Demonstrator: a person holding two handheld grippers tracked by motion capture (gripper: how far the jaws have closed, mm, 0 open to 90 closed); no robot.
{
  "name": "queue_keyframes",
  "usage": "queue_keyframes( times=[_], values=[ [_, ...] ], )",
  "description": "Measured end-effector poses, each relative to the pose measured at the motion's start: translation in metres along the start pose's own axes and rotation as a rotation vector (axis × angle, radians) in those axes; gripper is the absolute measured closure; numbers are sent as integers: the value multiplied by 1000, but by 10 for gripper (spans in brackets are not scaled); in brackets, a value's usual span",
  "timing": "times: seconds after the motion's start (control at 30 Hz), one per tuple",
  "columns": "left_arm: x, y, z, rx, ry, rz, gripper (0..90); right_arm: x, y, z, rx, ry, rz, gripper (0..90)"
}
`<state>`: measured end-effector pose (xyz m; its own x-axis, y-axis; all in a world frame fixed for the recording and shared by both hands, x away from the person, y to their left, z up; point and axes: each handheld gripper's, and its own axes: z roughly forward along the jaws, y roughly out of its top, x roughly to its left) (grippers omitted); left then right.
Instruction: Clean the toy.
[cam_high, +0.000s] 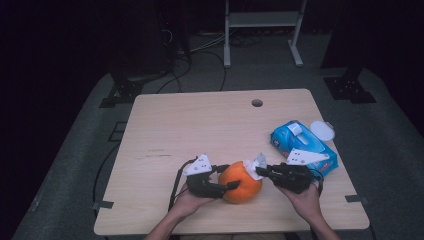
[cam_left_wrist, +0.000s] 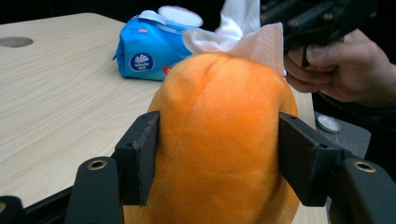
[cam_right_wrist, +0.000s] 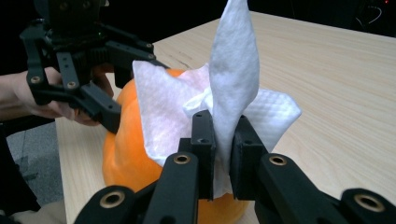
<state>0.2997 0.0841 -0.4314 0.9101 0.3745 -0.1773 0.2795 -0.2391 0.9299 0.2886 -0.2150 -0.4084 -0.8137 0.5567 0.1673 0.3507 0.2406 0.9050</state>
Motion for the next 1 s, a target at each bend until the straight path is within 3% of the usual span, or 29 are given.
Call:
queue_keyframes(
  times=[0.1, 0.23, 0.3, 0.4, 0.53, 0.6, 0.73, 0.8, 0.9, 1.0],
  values=[
    [-2, 2, 0, 2, 1, 11, 360, 5, 3, 0, -4, -9, -19, 811],
    [-4, 6, 2, 5, -6, 14, 376, 15, 13, 1, -53, 40, -38, 810],
    [-8, 10, 1, 15, 1, 44, 393, 24, 18, 3, -67, 63, -70, 809],
    [-12, 14, -4, 9, 22, 69, 415, 31, 22, 5, -71, 58, -101, 809],
    [-12, 18, -10, -6, 25, 65, 421, 24, 19, 7, -74, 67, -73, 810],
    [-11, 15, -7, 12, 29, 72, 392, 19, 14, 10, -59, 68, -57, 810],
    [-6, 14, -5, 30, 32, 60, 194, 15, 10, 14, -34, 64, -45, 809],
    [0, 11, -4, 51, 23, 23, 110, 13, 9, 13, -34, 59, -40, 809],
    [5, 6, -1, 47, -13, -14, 161, 9, 7, 11, -33, 53, -31, 809],
    [3, 7, 0, 49, -5, 6, 240, 6, 6, 9, -32, 50, -11, 809]
  ],
)
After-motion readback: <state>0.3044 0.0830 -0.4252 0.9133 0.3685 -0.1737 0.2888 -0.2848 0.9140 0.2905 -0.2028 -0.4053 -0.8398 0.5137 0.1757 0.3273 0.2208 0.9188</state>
